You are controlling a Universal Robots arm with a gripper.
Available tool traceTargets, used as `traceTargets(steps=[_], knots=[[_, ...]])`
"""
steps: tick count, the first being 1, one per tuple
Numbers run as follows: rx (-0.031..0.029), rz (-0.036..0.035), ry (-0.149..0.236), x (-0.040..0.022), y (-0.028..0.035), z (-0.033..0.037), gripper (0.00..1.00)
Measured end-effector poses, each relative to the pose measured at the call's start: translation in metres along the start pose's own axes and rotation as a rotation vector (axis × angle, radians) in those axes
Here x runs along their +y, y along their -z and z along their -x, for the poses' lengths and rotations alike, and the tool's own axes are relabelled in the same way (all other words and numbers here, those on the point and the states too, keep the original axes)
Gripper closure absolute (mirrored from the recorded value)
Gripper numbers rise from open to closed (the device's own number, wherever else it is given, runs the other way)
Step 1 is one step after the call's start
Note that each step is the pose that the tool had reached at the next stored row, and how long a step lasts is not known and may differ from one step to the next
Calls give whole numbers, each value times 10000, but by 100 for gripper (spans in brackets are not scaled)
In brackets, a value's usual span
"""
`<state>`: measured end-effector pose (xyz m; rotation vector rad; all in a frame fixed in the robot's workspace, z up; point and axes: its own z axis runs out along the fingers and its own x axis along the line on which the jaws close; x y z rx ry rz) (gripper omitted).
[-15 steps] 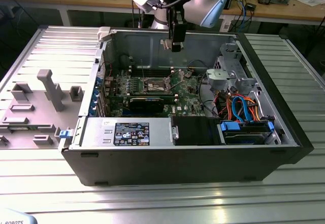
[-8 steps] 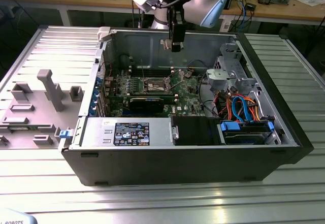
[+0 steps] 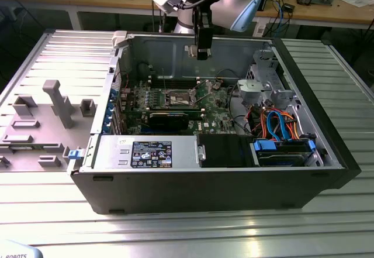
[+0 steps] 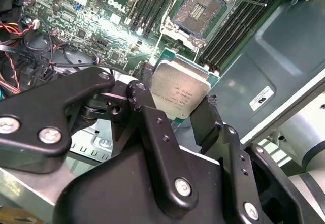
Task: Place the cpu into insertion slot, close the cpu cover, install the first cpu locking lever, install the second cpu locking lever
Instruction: 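Place the cpu into insertion slot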
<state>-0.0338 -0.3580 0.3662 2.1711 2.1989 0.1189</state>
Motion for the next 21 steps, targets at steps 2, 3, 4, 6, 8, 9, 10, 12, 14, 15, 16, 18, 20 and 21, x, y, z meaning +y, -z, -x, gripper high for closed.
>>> traceTargets(steps=[2,3,4,6,8,9,10,12,14,15,16,18,20,21], knots=[[-4,1,-44,0,0,0,46],[-6,1,-68,0,0,0,46],[-9,2,-100,0,0,0,46],[-14,3,-148,0,0,0,46],[-19,4,-209,0,0,0,46],[-22,5,-244,0,0,0,46],[-26,5,-292,0,0,0,46],[-43,10,-485,0,-2,0,46],[-71,15,-776,-1,-5,0,46],[-83,18,-907,-1,-6,0,46],[-92,18,-995,-1,-5,0,46],[-94,19,-1025,0,-5,0,46],[-94,20,-1027,-1,-6,0,46],[-94,20,-1027,-1,-6,0,46]])
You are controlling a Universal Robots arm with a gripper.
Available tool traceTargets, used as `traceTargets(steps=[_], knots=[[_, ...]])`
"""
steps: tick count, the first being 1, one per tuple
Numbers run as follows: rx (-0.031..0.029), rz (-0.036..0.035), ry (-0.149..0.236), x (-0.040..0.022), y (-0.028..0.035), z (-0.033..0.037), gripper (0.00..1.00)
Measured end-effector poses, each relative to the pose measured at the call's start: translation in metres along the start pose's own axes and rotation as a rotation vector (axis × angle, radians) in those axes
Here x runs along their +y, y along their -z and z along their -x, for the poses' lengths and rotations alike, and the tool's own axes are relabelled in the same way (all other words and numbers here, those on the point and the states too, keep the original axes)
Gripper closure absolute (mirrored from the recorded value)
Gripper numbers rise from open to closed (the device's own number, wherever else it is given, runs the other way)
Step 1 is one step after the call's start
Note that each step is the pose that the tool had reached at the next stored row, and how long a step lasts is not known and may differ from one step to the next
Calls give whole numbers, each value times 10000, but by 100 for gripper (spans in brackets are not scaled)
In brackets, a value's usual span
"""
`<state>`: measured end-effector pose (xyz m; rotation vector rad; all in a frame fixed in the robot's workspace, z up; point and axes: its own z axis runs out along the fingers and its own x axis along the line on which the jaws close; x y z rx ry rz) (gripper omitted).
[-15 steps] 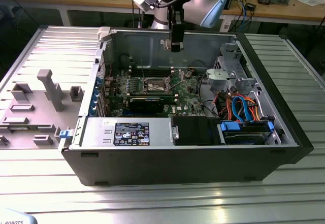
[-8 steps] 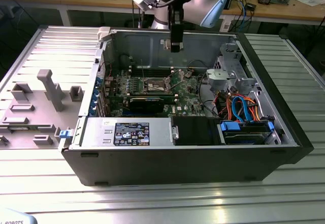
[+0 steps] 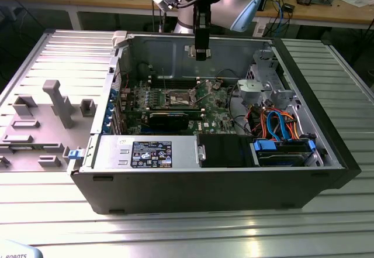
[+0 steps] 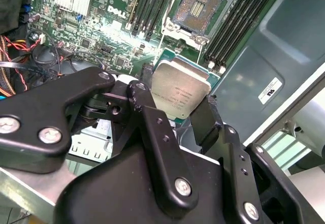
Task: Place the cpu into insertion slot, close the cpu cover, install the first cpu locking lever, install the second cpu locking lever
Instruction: 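Place the cpu into insertion slot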
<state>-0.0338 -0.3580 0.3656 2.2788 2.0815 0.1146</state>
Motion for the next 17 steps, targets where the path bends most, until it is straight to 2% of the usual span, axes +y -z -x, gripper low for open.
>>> traceTargets(steps=[17], knots=[[0,0,0,-4,-29,-11,46]])
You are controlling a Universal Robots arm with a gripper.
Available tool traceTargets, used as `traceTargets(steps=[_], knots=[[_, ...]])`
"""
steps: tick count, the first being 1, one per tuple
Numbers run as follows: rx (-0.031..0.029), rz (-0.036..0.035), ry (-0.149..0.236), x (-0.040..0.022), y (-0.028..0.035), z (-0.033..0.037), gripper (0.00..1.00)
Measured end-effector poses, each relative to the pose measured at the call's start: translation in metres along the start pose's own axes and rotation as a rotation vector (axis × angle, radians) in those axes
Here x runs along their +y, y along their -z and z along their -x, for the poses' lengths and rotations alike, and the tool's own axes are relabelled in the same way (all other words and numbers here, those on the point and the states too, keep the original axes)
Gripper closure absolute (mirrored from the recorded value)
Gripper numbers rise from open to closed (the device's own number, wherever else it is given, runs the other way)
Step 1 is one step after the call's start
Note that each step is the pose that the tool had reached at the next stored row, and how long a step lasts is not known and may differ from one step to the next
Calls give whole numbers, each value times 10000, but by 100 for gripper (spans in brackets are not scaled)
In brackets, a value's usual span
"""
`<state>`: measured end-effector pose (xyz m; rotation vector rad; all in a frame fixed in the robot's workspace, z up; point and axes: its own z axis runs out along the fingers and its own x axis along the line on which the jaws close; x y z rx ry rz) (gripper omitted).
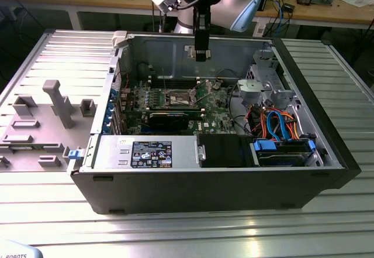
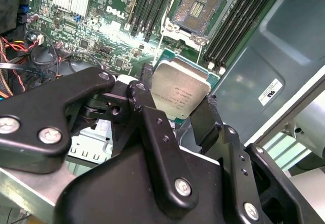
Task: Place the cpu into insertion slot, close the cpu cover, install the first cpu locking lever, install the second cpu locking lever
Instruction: 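Place the cpu into insertion slot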
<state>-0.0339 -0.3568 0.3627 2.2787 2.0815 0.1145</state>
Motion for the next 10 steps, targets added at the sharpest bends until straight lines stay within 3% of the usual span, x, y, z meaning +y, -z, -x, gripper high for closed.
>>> traceTargets(steps=[10], knots=[[1,0,1,-3,-26,-3,46]])
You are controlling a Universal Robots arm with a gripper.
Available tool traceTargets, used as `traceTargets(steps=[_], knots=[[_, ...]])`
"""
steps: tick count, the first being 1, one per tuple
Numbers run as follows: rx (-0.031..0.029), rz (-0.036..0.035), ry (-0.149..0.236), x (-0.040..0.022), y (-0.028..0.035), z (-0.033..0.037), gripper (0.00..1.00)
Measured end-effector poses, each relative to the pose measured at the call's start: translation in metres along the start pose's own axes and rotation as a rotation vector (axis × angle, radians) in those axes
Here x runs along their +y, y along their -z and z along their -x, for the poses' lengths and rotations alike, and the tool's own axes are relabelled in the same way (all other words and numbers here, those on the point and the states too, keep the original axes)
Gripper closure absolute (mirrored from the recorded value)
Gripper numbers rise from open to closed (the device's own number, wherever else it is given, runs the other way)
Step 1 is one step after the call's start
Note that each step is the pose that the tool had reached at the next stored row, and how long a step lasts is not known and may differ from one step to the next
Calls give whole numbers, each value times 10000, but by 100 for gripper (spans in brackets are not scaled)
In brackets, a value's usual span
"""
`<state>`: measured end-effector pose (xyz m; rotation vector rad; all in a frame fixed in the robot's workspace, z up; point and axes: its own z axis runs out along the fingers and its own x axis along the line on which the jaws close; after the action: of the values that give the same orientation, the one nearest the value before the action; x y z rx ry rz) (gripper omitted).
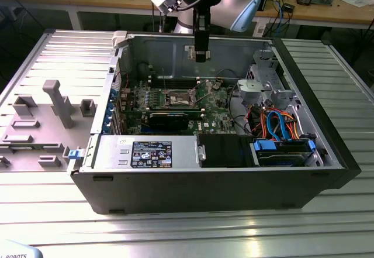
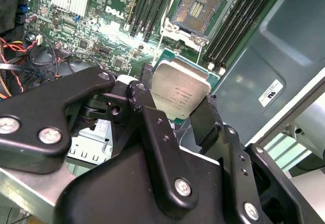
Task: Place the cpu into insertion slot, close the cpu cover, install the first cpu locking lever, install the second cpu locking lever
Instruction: 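Place the cpu into insertion slot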
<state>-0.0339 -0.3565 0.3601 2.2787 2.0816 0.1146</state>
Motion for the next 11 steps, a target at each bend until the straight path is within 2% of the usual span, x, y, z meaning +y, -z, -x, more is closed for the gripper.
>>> traceTargets(steps=[8,11], knots=[[0,0,0,0,-3,0,46],[35,-1,-3,-42,-22,1,46]])
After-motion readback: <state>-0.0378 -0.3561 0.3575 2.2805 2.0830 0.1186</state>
